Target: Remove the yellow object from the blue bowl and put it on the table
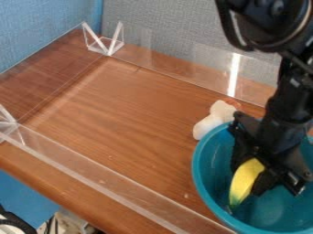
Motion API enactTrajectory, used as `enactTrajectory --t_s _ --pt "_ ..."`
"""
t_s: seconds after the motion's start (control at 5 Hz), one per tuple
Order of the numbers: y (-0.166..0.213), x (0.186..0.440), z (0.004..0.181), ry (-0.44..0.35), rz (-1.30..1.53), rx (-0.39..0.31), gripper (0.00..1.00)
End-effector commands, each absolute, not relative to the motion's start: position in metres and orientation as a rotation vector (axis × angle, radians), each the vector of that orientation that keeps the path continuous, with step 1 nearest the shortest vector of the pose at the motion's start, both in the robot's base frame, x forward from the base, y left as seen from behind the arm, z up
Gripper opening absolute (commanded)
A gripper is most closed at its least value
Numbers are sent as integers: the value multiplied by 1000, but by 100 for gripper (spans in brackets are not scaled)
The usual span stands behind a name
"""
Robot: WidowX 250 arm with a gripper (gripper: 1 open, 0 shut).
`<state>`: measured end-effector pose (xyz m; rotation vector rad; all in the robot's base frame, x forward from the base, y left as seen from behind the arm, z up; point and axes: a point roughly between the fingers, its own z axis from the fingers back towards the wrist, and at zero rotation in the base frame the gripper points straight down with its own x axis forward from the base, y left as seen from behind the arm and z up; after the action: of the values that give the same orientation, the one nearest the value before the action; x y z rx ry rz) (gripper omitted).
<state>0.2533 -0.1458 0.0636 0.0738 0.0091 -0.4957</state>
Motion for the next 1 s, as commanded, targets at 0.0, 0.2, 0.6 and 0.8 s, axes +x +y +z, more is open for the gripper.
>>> enactTrajectory --t_s 0.0,0.2,0.6,0.8 --pt "-157 252 80 -70 -520 50 0" --pt "-160 248 78 -81 -530 48 0" --pt "-157 245 85 -128 -527 44 0" --pt "-157 245 86 -145 -528 41 0"
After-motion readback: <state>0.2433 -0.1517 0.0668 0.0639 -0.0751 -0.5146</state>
